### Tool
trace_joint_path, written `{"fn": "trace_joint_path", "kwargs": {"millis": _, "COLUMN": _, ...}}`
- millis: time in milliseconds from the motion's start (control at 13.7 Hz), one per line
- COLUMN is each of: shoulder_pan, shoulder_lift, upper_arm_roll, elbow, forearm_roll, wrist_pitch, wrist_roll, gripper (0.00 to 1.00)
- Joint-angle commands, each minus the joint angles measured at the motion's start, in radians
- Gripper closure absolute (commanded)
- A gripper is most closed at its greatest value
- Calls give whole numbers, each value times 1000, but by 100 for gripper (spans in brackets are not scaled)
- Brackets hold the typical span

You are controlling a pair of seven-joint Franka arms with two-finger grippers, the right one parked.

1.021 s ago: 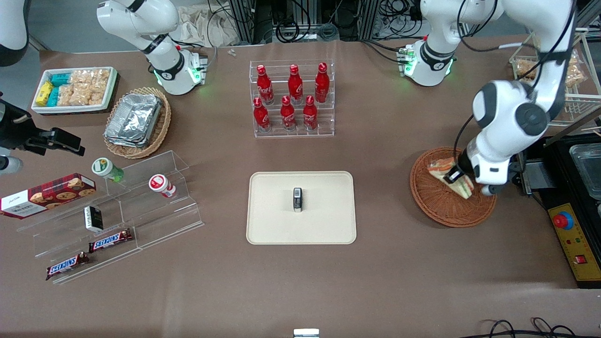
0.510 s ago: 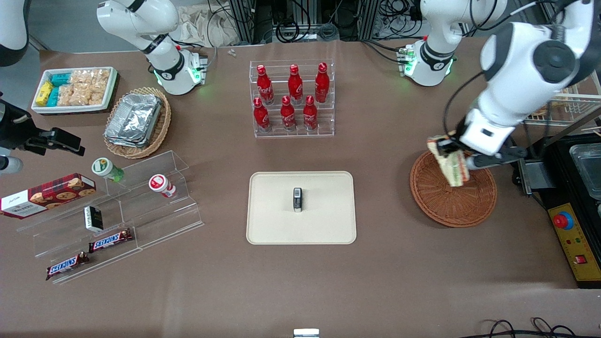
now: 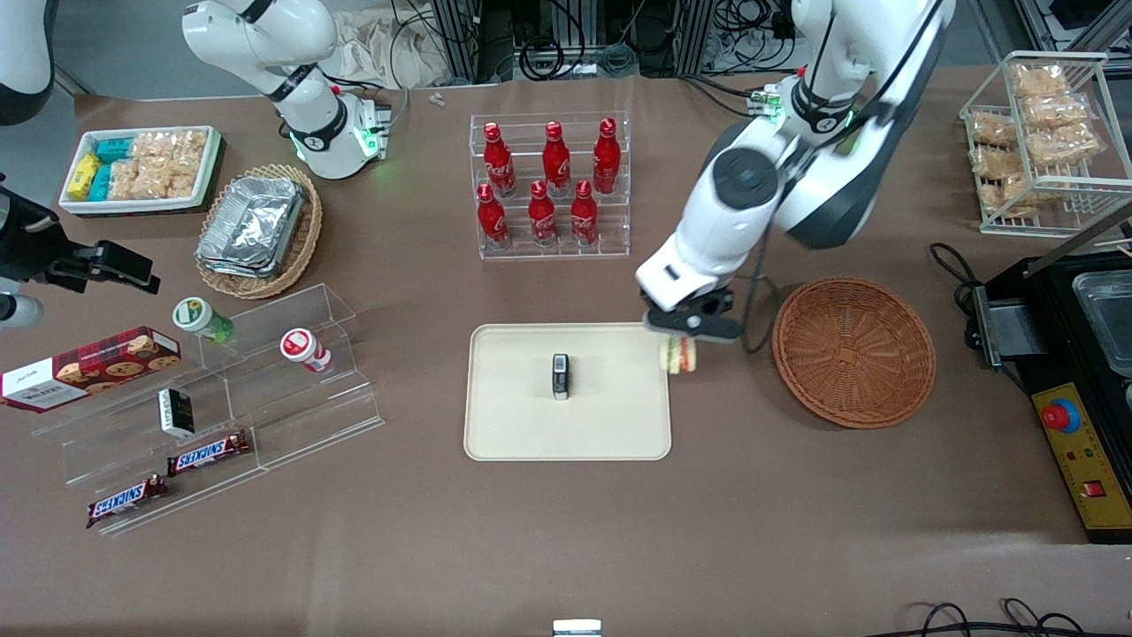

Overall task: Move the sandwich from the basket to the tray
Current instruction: 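Lift the sandwich and carry it with the left gripper to the tray, then lower the sandwich onto the tray and open the left gripper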

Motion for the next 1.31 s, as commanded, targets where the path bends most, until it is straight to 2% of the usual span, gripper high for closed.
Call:
{"fn": "trace_joint_path", "kwargs": {"millis": 0, "shoulder_pan": -46, "shoulder_lift": 192, "upper_arm_roll": 5, "elbow": 95, "forearm_roll": 68, "wrist_pitch": 69, "wrist_roll": -36, "gripper": 100}}
{"fn": "trace_joint_path", "kwargs": {"millis": 219, "shoulder_pan": -50, "shoulder_lift": 315, "upper_arm_roll": 8, "elbow": 178, "forearm_roll": 129, "wrist_pitch": 73, "wrist_roll": -37, "gripper": 100}}
{"fn": "trace_joint_path", "kwargs": {"millis": 510, "shoulder_pan": -43, "shoulder_lift": 360, "upper_arm_roll": 9, "elbow": 188, "forearm_roll": 168, "wrist_pitch": 73, "wrist_roll": -37, "gripper": 100}}
{"fn": "trace_joint_path", "kwargs": {"millis": 583, "shoulder_pan": -41, "shoulder_lift": 369, "upper_arm_roll": 11, "elbow": 195, "forearm_roll": 175, "wrist_pitch": 76, "wrist_roll": -37, "gripper": 90}}
{"fn": "trace_joint_path", "kwargs": {"millis": 656, "shoulder_pan": -43, "shoulder_lift": 380, "upper_arm_roll": 23, "elbow": 205, "forearm_roll": 177, "wrist_pitch": 79, "wrist_roll": -37, "gripper": 52}}
{"fn": "trace_joint_path", "kwargs": {"millis": 729, "shoulder_pan": -43, "shoulder_lift": 391, "upper_arm_roll": 25, "elbow": 210, "forearm_roll": 178, "wrist_pitch": 80, "wrist_roll": -37, "gripper": 1}}
{"fn": "trace_joint_path", "kwargs": {"millis": 948, "shoulder_pan": -41, "shoulder_lift": 376, "upper_arm_roll": 25, "elbow": 212, "forearm_roll": 166, "wrist_pitch": 79, "wrist_roll": -51, "gripper": 0}}
{"fn": "trace_joint_path", "kwargs": {"millis": 1094, "shoulder_pan": -41, "shoulder_lift": 278, "upper_arm_roll": 23, "elbow": 192, "forearm_roll": 162, "wrist_pitch": 51, "wrist_roll": -149, "gripper": 0}}
{"fn": "trace_joint_path", "kwargs": {"millis": 1240, "shoulder_pan": -41, "shoulder_lift": 166, "upper_arm_roll": 23, "elbow": 184, "forearm_roll": 159, "wrist_pitch": -48, "wrist_roll": -212, "gripper": 0}}
